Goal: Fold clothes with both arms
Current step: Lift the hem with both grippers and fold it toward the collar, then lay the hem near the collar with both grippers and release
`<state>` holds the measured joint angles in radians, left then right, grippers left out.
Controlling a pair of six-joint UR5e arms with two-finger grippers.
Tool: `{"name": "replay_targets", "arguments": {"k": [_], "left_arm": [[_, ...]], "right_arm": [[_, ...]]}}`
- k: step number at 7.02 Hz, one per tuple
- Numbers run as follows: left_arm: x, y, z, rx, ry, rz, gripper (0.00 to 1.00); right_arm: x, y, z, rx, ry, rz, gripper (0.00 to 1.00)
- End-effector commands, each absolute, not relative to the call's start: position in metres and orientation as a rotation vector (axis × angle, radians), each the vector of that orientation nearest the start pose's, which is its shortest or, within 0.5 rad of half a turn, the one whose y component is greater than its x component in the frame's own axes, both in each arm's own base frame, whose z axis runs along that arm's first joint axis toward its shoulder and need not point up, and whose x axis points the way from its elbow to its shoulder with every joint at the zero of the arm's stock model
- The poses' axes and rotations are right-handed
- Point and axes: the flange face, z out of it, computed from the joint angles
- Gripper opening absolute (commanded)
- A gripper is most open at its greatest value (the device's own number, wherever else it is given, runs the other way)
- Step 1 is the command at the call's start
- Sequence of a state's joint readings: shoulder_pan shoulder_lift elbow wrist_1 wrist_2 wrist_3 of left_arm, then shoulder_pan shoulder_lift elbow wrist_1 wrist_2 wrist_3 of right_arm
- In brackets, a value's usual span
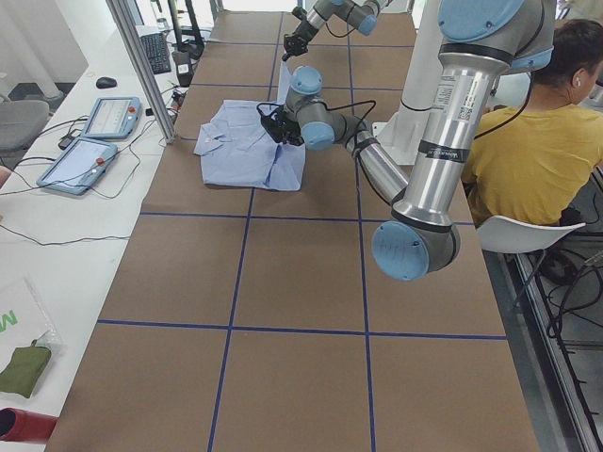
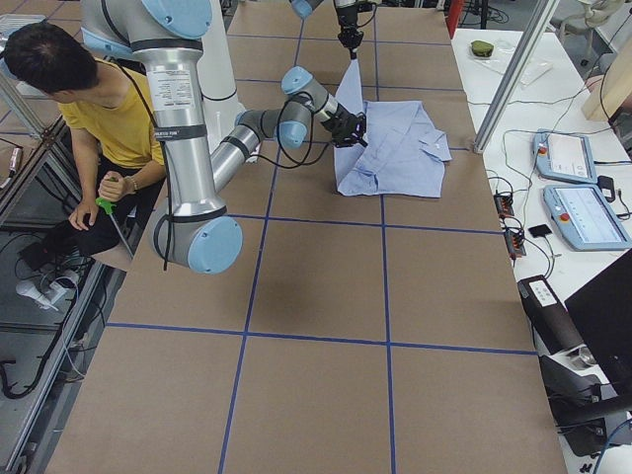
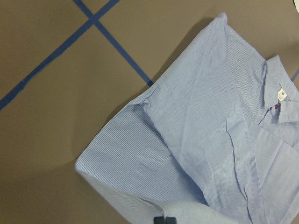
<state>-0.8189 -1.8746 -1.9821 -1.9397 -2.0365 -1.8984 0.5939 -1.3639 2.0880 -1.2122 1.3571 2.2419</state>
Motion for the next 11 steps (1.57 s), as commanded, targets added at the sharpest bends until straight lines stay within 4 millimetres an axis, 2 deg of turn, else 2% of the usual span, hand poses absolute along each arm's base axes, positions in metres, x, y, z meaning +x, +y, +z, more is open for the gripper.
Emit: {"name": "replay_targets", "arguments": {"k": [1, 2, 3, 4, 6, 7, 8, 10, 11], "left_arm": [[0.329, -0.52, 0.282, -0.092, 1.102, -0.739, 0.0], [0.347, -0.546, 0.287, -0.065, 1.114, -0.744, 0.0], [0.359, -0.563, 0.312, -0.046, 1.118, -0.751, 0.0], [0.366, -0.579, 0.332, -0.018, 1.139, -0.755, 0.0], [0.379, -0.621, 0.329, 0.0, 1.134, -0.782, 0.0], [0.382, -0.633, 0.337, 0.045, 1.136, -0.804, 0.0], [0.389, -0.642, 0.349, 0.053, 1.141, -0.806, 0.0], [0.402, -0.661, 0.357, 0.077, 1.131, -0.823, 0.0], [0.407, -0.669, 0.358, 0.088, 1.123, -0.828, 0.0]], "right_arm": [[-0.361, -0.467, 0.288, 0.201, -1.1, 1.226, 0.0], [-0.36, -0.496, 0.289, 0.192, -1.082, 1.228, 0.0], [-0.368, -0.523, 0.292, 0.213, -1.05, 1.215, 0.0], [-0.38, -0.541, 0.305, 0.217, -1.007, 1.223, 0.0], [-0.405, -0.569, 0.312, 0.218, -0.96, 1.227, 0.0], [-0.41, -0.579, 0.322, 0.216, -0.934, 1.235, 0.0], [-0.41, -0.587, 0.322, 0.206, -0.926, 1.237, 0.0], [-0.428, -0.607, 0.33, 0.201, -0.915, 1.236, 0.0], [-0.436, -0.613, 0.349, 0.201, -0.922, 1.23, 0.0]]}}
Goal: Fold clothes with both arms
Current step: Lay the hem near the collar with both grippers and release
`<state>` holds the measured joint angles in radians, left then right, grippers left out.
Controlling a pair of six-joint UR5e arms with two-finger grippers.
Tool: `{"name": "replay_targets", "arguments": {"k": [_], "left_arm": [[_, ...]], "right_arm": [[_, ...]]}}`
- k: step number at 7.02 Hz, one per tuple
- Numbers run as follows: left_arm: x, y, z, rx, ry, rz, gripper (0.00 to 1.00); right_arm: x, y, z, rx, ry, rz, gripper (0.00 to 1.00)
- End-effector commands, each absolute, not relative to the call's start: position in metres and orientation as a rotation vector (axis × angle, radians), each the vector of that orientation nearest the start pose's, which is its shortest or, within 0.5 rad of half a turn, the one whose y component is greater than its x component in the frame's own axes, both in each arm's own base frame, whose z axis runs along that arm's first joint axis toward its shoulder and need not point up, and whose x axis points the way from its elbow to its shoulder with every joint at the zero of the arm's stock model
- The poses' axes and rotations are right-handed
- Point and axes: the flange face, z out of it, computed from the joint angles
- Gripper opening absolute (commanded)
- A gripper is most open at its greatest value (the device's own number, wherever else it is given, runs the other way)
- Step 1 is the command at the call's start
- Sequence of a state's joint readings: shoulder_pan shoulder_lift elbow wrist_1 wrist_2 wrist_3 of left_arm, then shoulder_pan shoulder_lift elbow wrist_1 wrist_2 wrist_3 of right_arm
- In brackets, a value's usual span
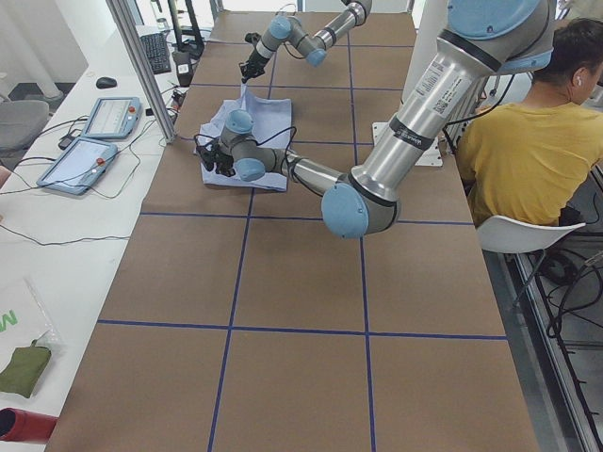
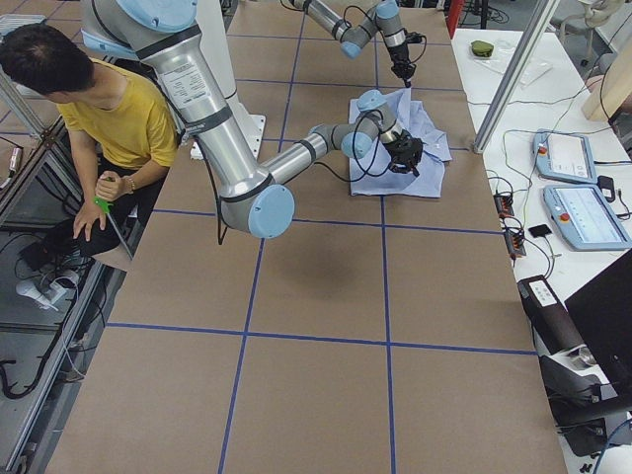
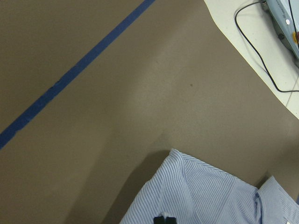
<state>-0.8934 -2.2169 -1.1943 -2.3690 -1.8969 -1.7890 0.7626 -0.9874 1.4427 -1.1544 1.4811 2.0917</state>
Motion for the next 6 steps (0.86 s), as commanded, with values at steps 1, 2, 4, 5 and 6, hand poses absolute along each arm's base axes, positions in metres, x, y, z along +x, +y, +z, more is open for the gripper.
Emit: {"name": "replay_targets", "arguments": {"k": [1, 2, 4, 5, 6], "left_arm": [[0.412, -0.676, 0.354, 0.096, 1.118, -0.833, 0.0], [0.417, -0.686, 0.359, 0.129, 1.1, -0.831, 0.0], [0.424, -0.697, 0.371, 0.188, 1.063, -0.786, 0.0], [0.425, -0.698, 0.372, 0.215, 1.049, -0.738, 0.27], [0.425, -0.698, 0.372, 0.217, 1.048, -0.735, 0.33]], "right_arm": [[-0.44, -0.615, 0.358, 0.196, -0.924, 1.191, 0.0], [-0.447, -0.624, 0.358, 0.197, -0.908, 1.166, 0.0], [-0.454, -0.645, 0.356, 0.215, -0.877, 1.141, 0.0], [-0.437, -0.657, 0.361, 0.213, -0.866, 1.12, 0.0], [-0.427, -0.665, 0.369, 0.193, -0.855, 1.113, 0.0]]}}
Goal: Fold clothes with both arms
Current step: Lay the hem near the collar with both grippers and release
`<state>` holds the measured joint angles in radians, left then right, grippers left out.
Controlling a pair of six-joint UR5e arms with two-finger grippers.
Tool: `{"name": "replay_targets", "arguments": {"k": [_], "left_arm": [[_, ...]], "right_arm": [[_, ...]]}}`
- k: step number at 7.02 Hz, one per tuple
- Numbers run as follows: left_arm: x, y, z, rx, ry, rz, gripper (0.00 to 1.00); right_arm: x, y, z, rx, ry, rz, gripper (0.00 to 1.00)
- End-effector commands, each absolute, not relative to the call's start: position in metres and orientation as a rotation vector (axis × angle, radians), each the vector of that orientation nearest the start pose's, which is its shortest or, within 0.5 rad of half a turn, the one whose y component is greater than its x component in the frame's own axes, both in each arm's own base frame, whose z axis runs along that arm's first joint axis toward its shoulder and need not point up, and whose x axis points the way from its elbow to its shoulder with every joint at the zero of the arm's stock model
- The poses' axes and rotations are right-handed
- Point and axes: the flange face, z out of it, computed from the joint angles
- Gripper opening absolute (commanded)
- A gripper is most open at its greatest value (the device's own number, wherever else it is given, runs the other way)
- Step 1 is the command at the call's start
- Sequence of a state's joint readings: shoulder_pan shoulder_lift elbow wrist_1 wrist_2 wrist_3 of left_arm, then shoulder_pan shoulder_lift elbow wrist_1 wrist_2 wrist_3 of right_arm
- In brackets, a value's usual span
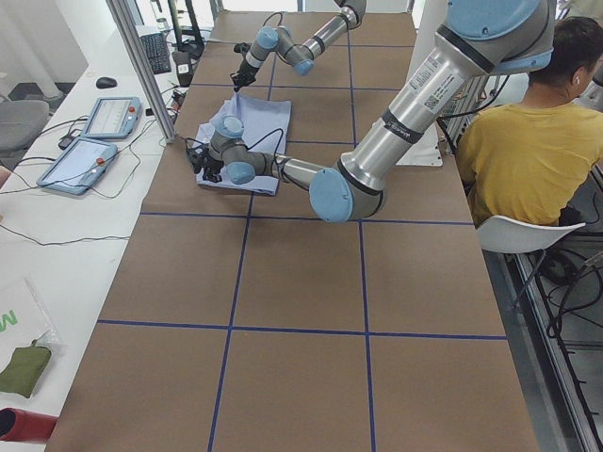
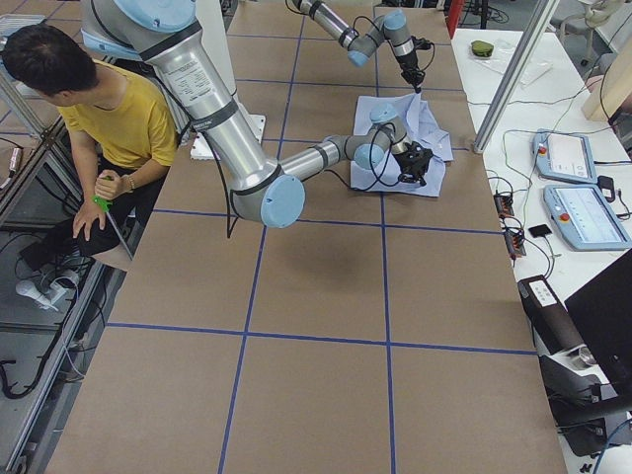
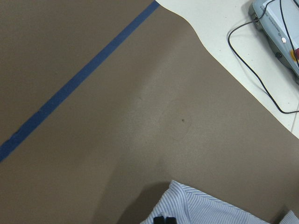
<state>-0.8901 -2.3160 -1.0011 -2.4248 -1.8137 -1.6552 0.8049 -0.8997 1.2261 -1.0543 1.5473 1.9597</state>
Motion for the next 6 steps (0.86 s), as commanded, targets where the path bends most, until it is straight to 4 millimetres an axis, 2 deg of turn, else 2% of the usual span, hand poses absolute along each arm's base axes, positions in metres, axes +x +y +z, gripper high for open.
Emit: {"name": "replay_targets", "arguments": {"k": [1, 2, 3, 4, 5, 6], "left_arm": [[0.426, -0.699, 0.368, 0.22, 1.052, -0.733, 0.39], [0.425, -0.7, 0.369, 0.233, 1.048, -0.712, 0.44], [0.423, -0.7, 0.368, 0.241, 1.048, -0.699, 0.45], [0.419, -0.701, 0.364, 0.246, 1.057, -0.7, 0.45], [0.409, -0.702, 0.363, 0.253, 1.064, -0.702, 0.45], [0.399, -0.693, 0.368, 0.257, 1.073, -0.7, 0.45]], "right_arm": [[-0.428, -0.666, 0.372, 0.195, -0.877, 1.107, 0.0], [-0.429, -0.668, 0.374, 0.198, -0.888, 1.105, 0.0], [-0.43, -0.668, 0.372, 0.2, -0.895, 1.104, 0.4], [-0.431, -0.669, 0.366, 0.202, -0.902, 1.103, 0.69], [-0.427, -0.674, 0.36, 0.203, -0.911, 1.108, 0.85], [-0.421, -0.678, 0.357, 0.196, -0.917, 1.115, 0.99]]}}
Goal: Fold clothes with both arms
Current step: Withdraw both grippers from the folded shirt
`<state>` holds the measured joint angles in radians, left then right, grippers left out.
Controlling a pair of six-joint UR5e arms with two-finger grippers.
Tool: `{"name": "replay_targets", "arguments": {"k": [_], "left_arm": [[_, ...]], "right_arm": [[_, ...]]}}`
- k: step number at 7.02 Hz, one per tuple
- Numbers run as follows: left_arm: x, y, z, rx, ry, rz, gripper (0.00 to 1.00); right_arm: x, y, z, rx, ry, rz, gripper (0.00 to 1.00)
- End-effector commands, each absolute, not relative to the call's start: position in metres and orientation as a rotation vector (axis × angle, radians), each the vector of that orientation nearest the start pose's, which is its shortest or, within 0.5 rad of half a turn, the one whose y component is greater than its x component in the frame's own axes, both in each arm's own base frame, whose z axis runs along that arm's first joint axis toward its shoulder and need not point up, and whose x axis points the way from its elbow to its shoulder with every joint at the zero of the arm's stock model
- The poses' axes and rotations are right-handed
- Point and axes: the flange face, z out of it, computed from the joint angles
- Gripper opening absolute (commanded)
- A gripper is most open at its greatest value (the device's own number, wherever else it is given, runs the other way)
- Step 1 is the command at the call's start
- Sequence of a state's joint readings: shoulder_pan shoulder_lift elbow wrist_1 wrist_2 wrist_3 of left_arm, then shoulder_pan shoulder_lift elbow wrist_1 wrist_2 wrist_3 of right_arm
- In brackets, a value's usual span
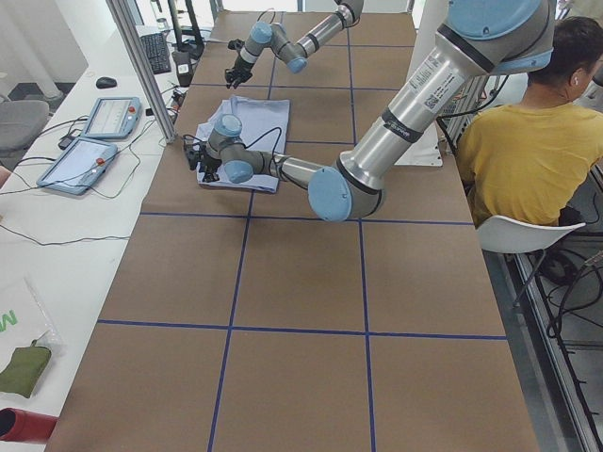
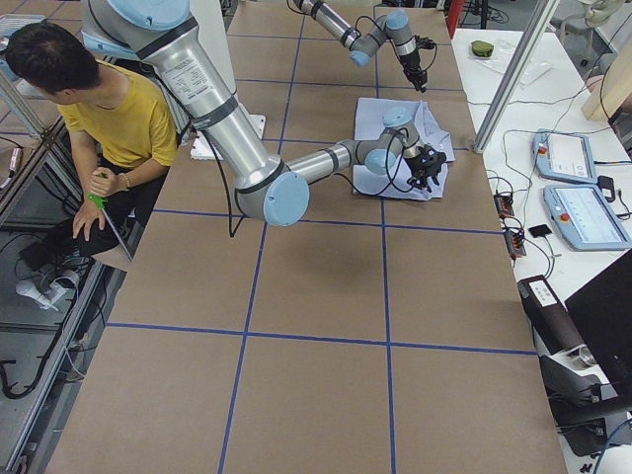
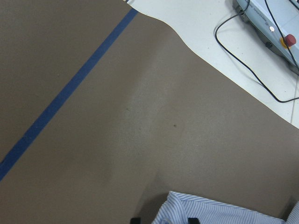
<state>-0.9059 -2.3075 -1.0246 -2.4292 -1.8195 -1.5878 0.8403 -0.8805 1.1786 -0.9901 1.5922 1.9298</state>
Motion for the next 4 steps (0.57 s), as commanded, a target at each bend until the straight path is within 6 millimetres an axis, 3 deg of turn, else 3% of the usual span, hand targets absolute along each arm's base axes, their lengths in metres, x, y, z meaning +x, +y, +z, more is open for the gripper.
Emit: {"name": "replay_targets", "arguments": {"k": [1, 2, 3, 4], "left_arm": [[0.388, -0.681, 0.37, 0.264, 1.085, -0.696, 0.45], [0.381, -0.671, 0.366, 0.27, 1.099, -0.691, 0.45], [0.376, -0.66, 0.362, 0.238, 1.126, -0.668, 0.45], [0.369, -0.651, 0.361, 0.231, 1.141, -0.658, 0.45]], "right_arm": [[-0.416, -0.677, 0.337, 0.18, -0.961, 1.112, 0.99], [-0.408, -0.658, 0.321, 0.158, -1.016, 1.11, 1.0], [-0.415, -0.598, 0.322, 0.097, -1.075, 1.109, 1.0], [-0.405, -0.551, 0.33, 0.052, -1.108, 1.119, 1.0]]}}
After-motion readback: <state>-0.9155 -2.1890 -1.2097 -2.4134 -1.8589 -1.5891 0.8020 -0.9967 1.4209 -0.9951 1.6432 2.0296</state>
